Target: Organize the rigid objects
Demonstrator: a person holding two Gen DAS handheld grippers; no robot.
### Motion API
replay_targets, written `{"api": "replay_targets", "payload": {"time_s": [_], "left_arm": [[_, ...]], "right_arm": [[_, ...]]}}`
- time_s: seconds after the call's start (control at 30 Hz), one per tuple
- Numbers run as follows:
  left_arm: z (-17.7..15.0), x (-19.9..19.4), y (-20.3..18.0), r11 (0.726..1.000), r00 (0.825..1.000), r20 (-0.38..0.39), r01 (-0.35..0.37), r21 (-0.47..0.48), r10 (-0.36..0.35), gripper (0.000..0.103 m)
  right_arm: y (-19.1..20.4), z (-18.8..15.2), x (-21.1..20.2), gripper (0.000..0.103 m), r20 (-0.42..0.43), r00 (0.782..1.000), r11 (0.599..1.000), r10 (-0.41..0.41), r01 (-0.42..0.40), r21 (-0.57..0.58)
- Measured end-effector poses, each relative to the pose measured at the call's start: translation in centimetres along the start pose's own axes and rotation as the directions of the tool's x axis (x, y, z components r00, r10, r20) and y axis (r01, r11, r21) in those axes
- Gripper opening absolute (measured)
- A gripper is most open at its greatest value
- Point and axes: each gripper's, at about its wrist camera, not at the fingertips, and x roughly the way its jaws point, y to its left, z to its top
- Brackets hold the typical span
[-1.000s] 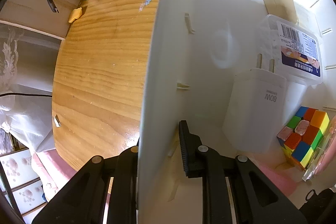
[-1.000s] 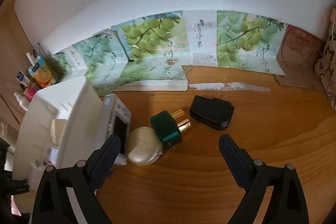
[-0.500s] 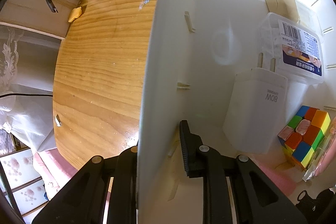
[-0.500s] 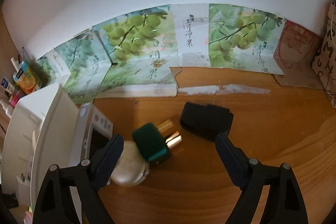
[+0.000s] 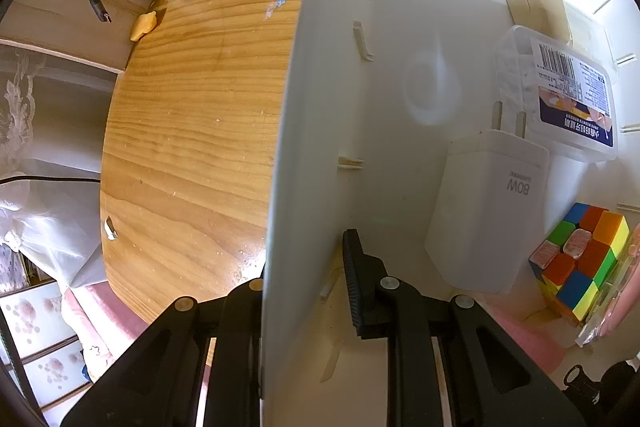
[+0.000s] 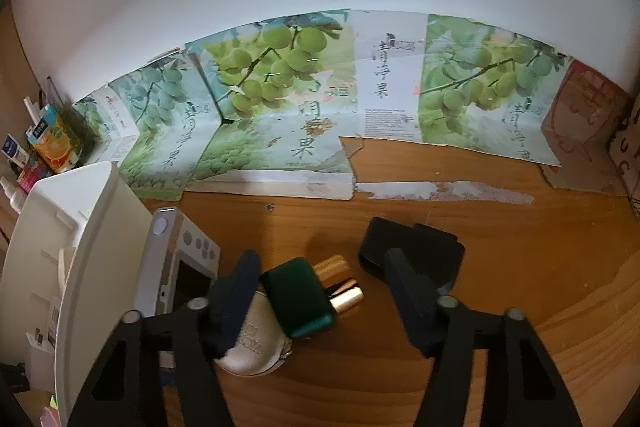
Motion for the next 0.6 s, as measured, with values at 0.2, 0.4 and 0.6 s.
{"api": "replay_targets", "payload": {"time_s": [0.2, 0.4, 0.6], "left_arm": [[0.0, 0.1, 0.1, 1.000, 1.000, 0.000, 0.000, 0.001, 0.000, 0.022], [-0.1, 0.0, 0.1, 1.000, 1.000, 0.001, 0.001, 0.003, -0.001, 0.022], [-0.2, 0.0, 0.2, 1.000, 1.000, 0.001, 0.009, 0.013, -0.009, 0.022]], "right_arm": [[0.5, 0.1, 0.0, 0.048, 0.000, 1.000, 0.999, 0.001, -0.001, -0.032], [0.5, 0.0, -0.4, 0.048, -0.002, 1.000, 1.000, 0.002, -0.002, -0.018], [0.0, 0.3, -1.4, 0.047, 0.006, 1.000, 1.000, -0.006, 0.006, 0.005]]}}
